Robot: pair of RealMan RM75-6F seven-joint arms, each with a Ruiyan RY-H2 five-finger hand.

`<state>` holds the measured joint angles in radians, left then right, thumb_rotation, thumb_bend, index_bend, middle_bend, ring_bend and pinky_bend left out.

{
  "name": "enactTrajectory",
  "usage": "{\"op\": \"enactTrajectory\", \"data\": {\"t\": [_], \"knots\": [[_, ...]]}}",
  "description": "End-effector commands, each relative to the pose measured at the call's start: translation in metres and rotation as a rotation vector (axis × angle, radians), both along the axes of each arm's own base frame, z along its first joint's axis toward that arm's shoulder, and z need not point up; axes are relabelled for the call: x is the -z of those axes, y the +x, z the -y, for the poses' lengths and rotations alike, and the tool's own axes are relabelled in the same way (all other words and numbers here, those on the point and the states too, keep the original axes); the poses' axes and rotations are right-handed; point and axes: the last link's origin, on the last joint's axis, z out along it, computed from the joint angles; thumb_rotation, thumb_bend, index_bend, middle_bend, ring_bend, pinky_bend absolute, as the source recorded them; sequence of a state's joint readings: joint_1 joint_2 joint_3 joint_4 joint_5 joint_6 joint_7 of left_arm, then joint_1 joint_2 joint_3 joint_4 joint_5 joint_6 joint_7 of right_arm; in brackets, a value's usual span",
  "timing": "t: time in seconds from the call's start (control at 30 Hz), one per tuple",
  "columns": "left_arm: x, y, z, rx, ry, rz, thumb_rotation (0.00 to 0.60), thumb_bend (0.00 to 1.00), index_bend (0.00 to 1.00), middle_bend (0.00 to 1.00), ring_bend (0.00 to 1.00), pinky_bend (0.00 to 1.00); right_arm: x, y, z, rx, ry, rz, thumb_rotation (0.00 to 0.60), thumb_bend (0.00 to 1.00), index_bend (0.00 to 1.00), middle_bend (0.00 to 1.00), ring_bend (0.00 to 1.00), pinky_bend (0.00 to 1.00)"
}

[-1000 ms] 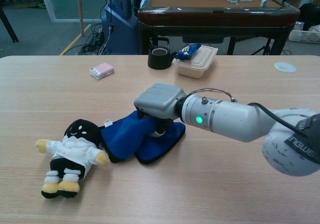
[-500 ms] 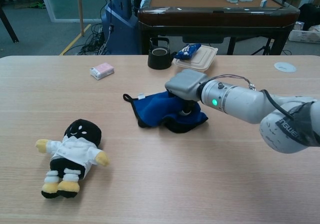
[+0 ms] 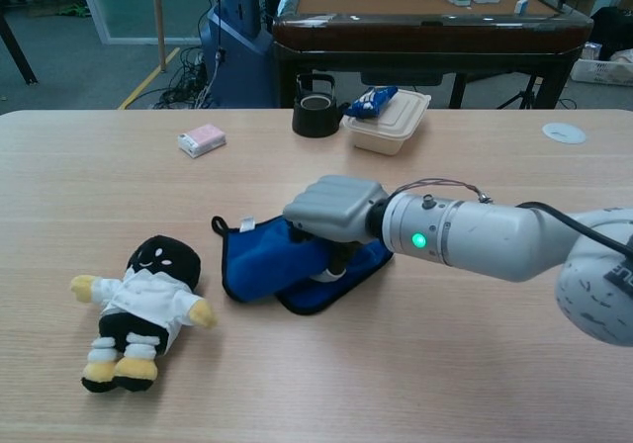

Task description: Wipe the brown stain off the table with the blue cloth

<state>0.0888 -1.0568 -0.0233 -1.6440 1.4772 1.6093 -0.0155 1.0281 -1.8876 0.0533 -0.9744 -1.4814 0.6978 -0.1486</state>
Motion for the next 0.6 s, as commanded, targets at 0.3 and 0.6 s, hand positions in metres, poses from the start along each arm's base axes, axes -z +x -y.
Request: {"op": "enactTrajectory", "data": {"t": [0.3, 0.6], "knots": [[0.001, 0.001, -0.001, 0.004, -0.001, -0.001, 0.6, 0.25, 0.22, 0.12, 0.11, 0.17, -0.01, 0.0, -0.018, -0.03, 0.075, 0.014, 0.6, 0.47, 0.83, 0.67, 0.68, 0.88], [0.0, 0.002, 0.0, 0.002, 0.002, -0.002, 0.6, 0.25, 0.22, 0.12, 0.11, 0.17, -0.007, -0.012, 0.017, 0.009, -0.044, -0.059, 0.6, 0.47, 0.83, 0.68, 0.68, 0.88]]}}
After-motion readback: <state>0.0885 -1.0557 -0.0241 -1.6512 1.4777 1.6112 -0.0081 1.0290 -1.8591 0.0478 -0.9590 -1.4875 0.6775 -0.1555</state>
